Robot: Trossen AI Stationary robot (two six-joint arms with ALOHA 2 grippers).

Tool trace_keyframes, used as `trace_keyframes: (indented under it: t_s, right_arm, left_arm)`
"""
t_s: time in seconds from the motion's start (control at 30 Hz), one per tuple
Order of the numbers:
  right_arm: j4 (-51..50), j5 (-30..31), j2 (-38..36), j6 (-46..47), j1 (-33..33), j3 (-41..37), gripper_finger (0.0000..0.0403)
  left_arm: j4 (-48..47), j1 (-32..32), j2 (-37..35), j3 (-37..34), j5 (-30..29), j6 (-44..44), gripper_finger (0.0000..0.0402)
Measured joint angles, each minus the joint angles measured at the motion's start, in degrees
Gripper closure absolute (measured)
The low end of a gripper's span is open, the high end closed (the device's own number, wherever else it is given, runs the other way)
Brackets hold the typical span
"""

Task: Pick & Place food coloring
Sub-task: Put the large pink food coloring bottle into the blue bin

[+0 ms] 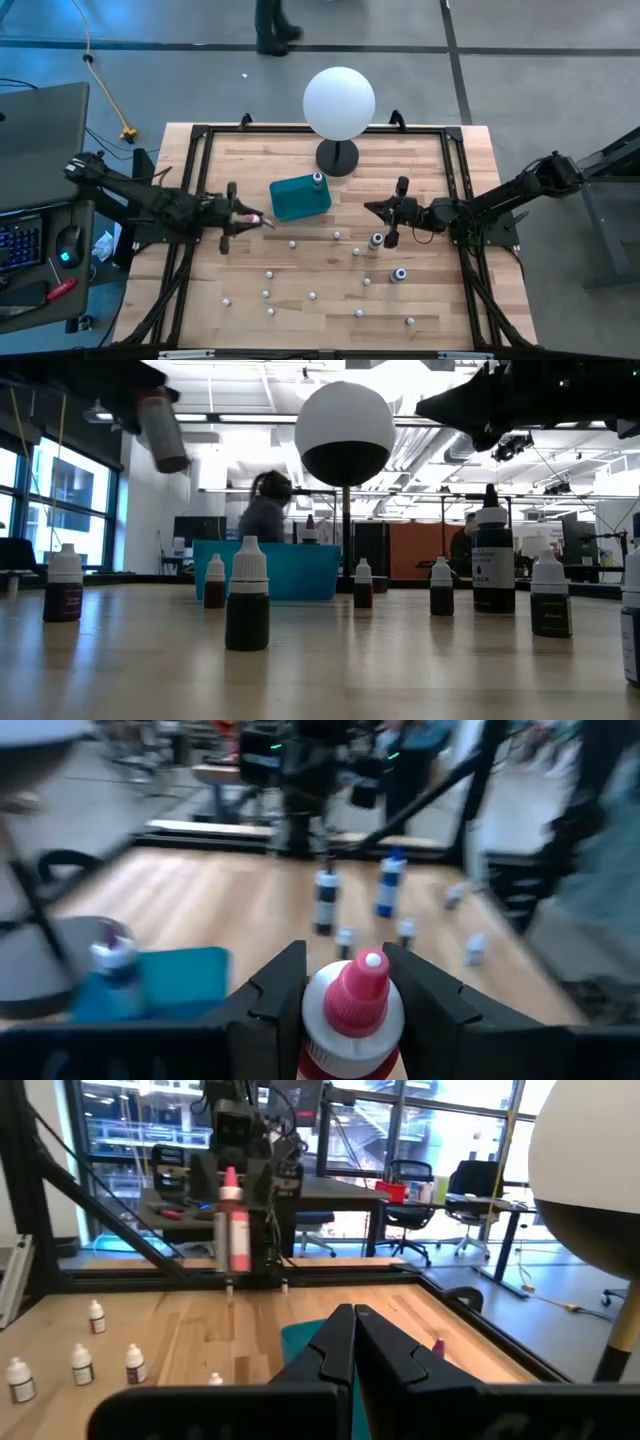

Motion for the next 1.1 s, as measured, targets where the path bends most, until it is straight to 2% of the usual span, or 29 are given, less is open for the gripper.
trace_keyframes:
  t_s: [0.17,0.27,0.37,0.5,0.73,0.93,1.1]
  right_arm:
    - [0.02,-0.59,0.0,0.05,0.0,0.0,0.0401]
    - [0.04,-0.58,0.0,1.11,0.0,0.0,0.0399]
    - [0.02,-0.6,0.0,2.63,0.02,0.0,0.04]
    - [0.02,-0.62,0.0,3.94,0.02,0.0,0.0401]
    - [-0.21,-1.22,0.0,4.55,0.02,0.0,0.0402]
    - [-0.44,-0.8,0.0,4.55,0.02,0.0,0.0399]
    - [-1.01,-0.81,0.0,4.55,0.02,0.0,0.0401]
  left_arm:
    - [0.99,1.8,11.39,5.04,-10.72,2.4,0.0288]
    - [0.91,6.92,18.33,7.85,-11.88,-1.58,0.0287]
    - [2.43,13.82,25.18,10.11,-6.51,-4.81,0.0287]
    - [9.17,21.83,32.54,10.9,2.12,-4.7,0.0287]
    - [18.9,30.23,41.34,10.92,10.37,-1.38,0.0287]
    - [20.37,33.77,47.85,10.95,12.05,-1.41,0.0287]
    - [27.08,35.54,52.66,10.92,13.59,-1.34,0.0287]
